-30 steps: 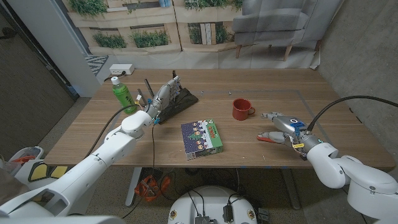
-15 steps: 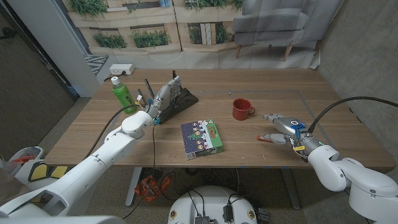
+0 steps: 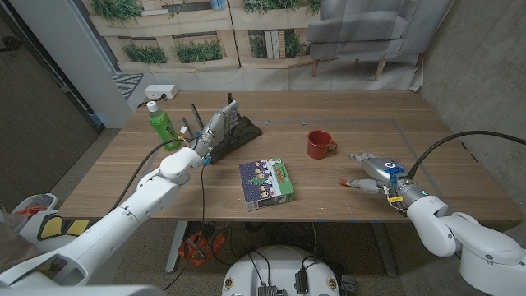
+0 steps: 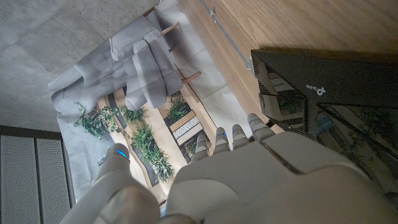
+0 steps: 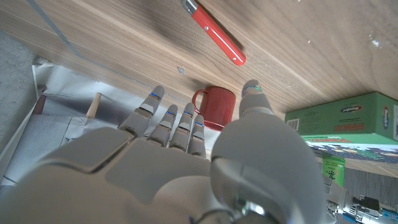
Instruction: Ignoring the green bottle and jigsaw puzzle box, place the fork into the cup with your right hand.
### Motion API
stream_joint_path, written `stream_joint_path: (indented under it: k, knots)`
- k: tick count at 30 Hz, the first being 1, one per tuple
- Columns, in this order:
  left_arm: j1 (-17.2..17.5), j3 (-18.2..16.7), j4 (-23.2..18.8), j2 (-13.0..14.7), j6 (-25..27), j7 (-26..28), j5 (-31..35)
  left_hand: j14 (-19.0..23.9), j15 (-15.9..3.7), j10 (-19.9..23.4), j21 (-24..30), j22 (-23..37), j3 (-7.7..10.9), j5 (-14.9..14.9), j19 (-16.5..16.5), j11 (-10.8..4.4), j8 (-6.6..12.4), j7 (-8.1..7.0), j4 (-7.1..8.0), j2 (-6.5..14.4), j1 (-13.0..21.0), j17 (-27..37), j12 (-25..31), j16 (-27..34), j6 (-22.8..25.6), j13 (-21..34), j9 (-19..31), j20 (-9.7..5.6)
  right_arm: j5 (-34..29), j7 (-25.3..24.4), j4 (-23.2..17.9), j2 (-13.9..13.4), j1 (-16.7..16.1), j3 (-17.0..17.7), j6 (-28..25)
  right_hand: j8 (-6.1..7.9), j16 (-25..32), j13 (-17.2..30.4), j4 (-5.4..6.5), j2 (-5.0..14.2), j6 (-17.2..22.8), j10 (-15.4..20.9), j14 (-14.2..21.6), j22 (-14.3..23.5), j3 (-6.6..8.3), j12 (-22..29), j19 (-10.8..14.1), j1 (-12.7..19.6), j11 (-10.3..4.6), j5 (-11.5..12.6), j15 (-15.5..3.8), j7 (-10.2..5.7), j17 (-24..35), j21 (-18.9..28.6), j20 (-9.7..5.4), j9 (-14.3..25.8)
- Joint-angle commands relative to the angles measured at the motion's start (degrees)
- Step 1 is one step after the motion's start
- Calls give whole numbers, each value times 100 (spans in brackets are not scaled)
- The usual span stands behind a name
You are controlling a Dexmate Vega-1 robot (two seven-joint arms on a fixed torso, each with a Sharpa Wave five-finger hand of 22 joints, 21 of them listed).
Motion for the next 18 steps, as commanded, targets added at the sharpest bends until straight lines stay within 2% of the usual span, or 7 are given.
stream_joint_path:
  k: [1,8,18]
  knots:
    - [30,-12,-23,6,-14,3,-6,-193,12,23,35,27,-6,-4,-25,30,26,-41,-35,35,8,14,-8,22,40,27,17,23,-79,-14,97,39,110,-206,-37,-41,47,24,-3,20,-66,17,46,30,70,44,41,73,-6,18,-627,-26,34,17,-42,14]
    - [29,-9,-3,-6,-36,-10,-10,-194,12,39,35,27,-8,-4,-24,24,25,-47,-35,36,8,14,-3,22,41,27,17,27,-117,-67,120,63,146,-294,-91,-44,54,35,5,33,-74,41,59,31,81,66,56,109,-68,16,-643,-43,50,17,-64,15]
    - [74,-34,-8,3,-70,13,-17,-196,14,45,35,27,-9,-4,-23,14,26,-45,-36,38,8,13,-2,21,45,27,17,28,-202,-38,150,85,265,-468,-159,0,110,60,50,44,58,229,180,32,65,175,95,103,-154,5,-727,-164,92,19,-124,17]
